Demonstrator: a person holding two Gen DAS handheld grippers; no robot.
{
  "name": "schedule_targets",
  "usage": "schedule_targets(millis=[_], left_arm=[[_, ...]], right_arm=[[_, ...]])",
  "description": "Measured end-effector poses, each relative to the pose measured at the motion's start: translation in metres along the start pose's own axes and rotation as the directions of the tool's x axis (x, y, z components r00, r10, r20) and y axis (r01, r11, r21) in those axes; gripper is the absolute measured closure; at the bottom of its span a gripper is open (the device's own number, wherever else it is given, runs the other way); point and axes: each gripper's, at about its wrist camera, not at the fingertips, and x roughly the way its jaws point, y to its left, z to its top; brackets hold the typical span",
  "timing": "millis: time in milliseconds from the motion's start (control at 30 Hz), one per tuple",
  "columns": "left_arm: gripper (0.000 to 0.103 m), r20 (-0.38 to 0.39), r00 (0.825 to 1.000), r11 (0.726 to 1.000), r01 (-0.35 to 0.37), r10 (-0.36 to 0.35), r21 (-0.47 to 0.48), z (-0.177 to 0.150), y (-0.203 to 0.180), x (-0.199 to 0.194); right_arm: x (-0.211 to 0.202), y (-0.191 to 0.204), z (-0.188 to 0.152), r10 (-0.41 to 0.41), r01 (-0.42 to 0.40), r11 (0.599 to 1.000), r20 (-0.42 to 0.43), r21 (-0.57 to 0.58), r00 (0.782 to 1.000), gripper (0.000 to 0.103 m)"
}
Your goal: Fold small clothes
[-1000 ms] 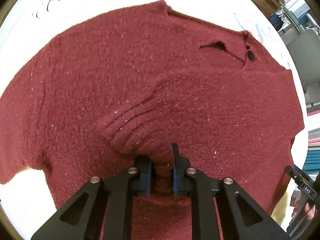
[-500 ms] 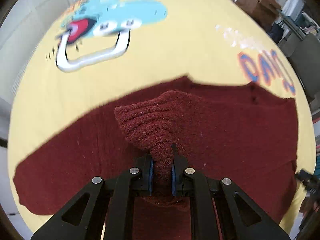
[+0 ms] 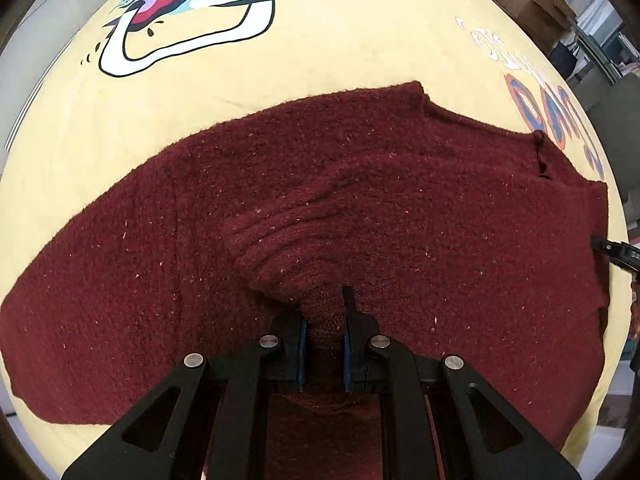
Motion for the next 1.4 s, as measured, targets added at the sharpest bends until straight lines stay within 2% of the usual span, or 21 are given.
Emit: schedule_targets(millis=[33, 67, 100, 200, 333, 433, 533, 600, 667, 733, 800, 867, 900, 967, 1033, 1067, 1167, 1233, 1333, 1400], left_arm=[[0.092, 0.000, 1.000, 1.000, -0.004, 0.004, 0.007, 0.000, -0.001, 0.000], [0.092, 0.000, 1.000, 1.000, -0.009, 0.009, 0.012, 0.000, -0.004, 0.002], [0.092, 0.004, 1.000, 1.000, -0.010, 0.010, 0.017, 0.001, -0.007, 0.003], [0.092, 0.017, 1.000, 1.000, -0.003, 0.002, 0.013, 0.007, -0.004, 0.005], [0.091, 0.015, 1.000, 1.000, -0.011, 0.011, 0.011, -0.004, 0.000, 0.010], [0.087, 0.025, 1.000, 1.000, -0.016, 0.016, -0.019, -0.009, 0.002, 0.018], [0.083, 0.045, 0.999, 1.000, -0.022, 0.022, -0.011, -0.011, 0.002, 0.019], [0.076, 0.057, 0.998, 0.999, -0.029, 0.030, -0.032, -0.012, 0.002, 0.016], [0.052, 0.063, 0.994, 0.996, -0.085, 0.087, -0.038, -0.013, 0.001, 0.014], [0.035, 0.076, 0.990, 0.992, -0.120, 0.122, -0.026, -0.015, 0.001, 0.009], [0.028, 0.092, 0.988, 0.992, -0.121, 0.123, -0.034, -0.016, 0.003, 0.001], [0.010, 0.116, 0.988, 0.994, -0.093, 0.099, -0.050, -0.016, 0.006, -0.009], [0.006, 0.153, 0.985, 0.996, -0.076, 0.084, -0.056, -0.011, 0.010, -0.022], [0.001, 0.208, 0.975, 0.997, -0.064, 0.073, -0.047, -0.011, 0.006, -0.036], [0.001, 0.256, 0.965, 0.998, -0.054, 0.059, -0.025, -0.010, -0.007, -0.047], [0.001, 0.281, 0.959, 0.999, -0.049, 0.049, -0.006, -0.012, -0.016, -0.050], [0.001, 0.329, 0.944, 0.995, -0.035, 0.004, 0.088, -0.010, -0.051, -0.050], [0.001, 0.347, 0.938, 0.987, -0.065, 0.010, 0.149, -0.013, -0.076, -0.039], [0.001, 0.330, 0.944, 0.984, -0.040, -0.020, 0.174, -0.018, -0.082, -0.012], [0.001, 0.290, 0.957, 0.987, -0.024, -0.022, 0.157, -0.020, -0.080, 0.008]], right_arm=[[0.002, 0.004, -0.001, 0.000, 0.000, 1.000, 0.001, -0.018, 1.000, 0.059], [0.002, 0.007, -0.002, 0.009, -0.009, 1.000, 0.003, -0.025, 1.000, 0.082], [-0.002, 0.010, -0.003, 0.006, -0.006, 1.000, 0.018, -0.017, 1.000, 0.084], [-0.021, 0.017, -0.008, -0.079, 0.085, 0.995, 0.102, -0.047, 0.992, 0.087], [-0.022, 0.006, -0.015, -0.062, 0.063, 0.998, 0.123, 0.002, 0.990, 0.087], [-0.006, -0.010, -0.015, -0.034, 0.029, 0.998, 0.092, 0.056, 0.995, 0.085], [-0.006, -0.014, -0.011, -0.029, 0.023, 0.998, 0.100, 0.061, 0.995, 0.078], [-0.012, -0.015, -0.013, -0.058, 0.055, 0.998, 0.113, 0.029, 0.992, 0.053], [-0.018, -0.012, -0.017, -0.122, 0.126, 0.992, 0.136, -0.022, 0.983, 0.038], [-0.028, -0.015, -0.026, -0.142, 0.151, 0.988, 0.163, -0.043, 0.976, 0.035], [-0.041, -0.012, -0.033, -0.153, 0.167, 0.984, 0.207, -0.053, 0.966, 0.027], [-0.053, -0.005, -0.040, -0.142, 0.162, 0.985, 0.244, -0.064, 0.959, 0.022], [-0.064, 0.001, -0.044, -0.120, 0.146, 0.986, 0.273, -0.076, 0.954, 0.021], [-0.080, 0.013, -0.052, -0.098, 0.136, 0.986, 0.314, -0.099, 0.944, 0.017], [-0.093, 0.028, -0.060, -0.081, 0.134, 0.983, 0.351, -0.129, 0.933, 0.008], [-0.094, 0.041, -0.060, -0.069, 0.131, 0.980, 0.370, -0.147, 0.927, 0.000], [-0.094, 0.084, -0.068, -0.008, 0.113, 0.965, 0.402, -0.238, 0.915, 0.000], [-0.087, 0.108, -0.079, -0.001, 0.131, 0.948, 0.405, -0.292, 0.914, 0.000], [-0.064, 0.145, -0.097, -0.012, 0.182, 0.907, 0.409, -0.381, 0.913, 0.000], [-0.046, 0.160, -0.109, -0.022, 0.207, 0.882, 0.401, -0.423, 0.916, 0.000]])
